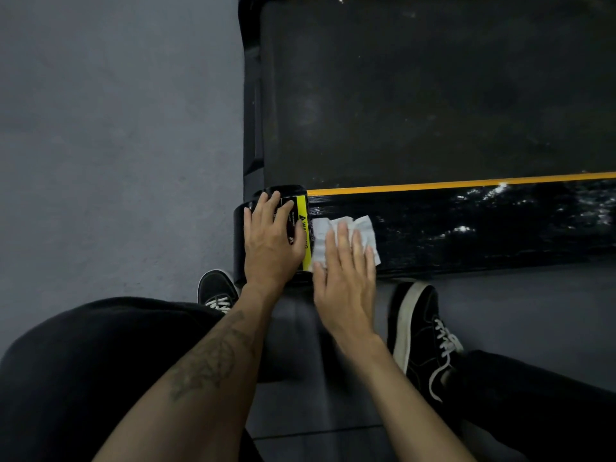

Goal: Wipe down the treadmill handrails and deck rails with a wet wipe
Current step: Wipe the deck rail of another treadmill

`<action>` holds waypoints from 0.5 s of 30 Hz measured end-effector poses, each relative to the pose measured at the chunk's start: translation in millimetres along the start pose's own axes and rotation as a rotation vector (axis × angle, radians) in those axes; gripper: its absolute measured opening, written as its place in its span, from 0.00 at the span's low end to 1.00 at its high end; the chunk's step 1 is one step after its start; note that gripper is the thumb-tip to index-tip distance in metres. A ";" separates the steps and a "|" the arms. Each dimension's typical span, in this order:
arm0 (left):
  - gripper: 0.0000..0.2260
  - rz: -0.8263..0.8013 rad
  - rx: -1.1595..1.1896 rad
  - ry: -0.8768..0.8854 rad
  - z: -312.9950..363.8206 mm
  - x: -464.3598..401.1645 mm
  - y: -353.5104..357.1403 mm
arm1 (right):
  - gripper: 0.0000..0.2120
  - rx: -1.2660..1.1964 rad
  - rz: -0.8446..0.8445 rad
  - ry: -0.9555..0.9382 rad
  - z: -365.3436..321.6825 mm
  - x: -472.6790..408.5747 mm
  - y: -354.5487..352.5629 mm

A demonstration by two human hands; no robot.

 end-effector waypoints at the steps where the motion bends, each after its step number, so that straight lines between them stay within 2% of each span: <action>1: 0.18 0.000 0.001 0.000 0.0 0.1 0.1 | 0.29 -0.010 0.009 -0.036 -8.0 2.6 0.8; 5: 0.18 0.001 0.000 0.002 -0.5 -0.6 -0.3 | 0.29 0.004 -0.007 -0.226 -0.3 6.7 6.7; 8: 0.18 -0.002 -0.004 0.001 -0.6 -0.9 -0.3 | 0.28 -0.001 -0.003 -0.077 23.2 5.1 7.3; 11: 0.18 -0.009 -0.002 -0.001 -1.0 -0.4 0.1 | 0.29 -0.029 0.005 0.035 7.5 7.9 5.5; 15: 0.18 0.001 0.000 0.002 0.1 -0.7 -0.7 | 0.29 0.065 0.032 -0.208 -17.5 12.8 2.9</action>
Point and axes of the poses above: each hand's wrist, its own x-axis away from the middle knuckle, its own y-axis out of the palm, z = x × y, the point moved 9 cm from there along -x, towards the middle knuckle, and after that the axes turned 13 degrees about x, right-handed, at the moved point
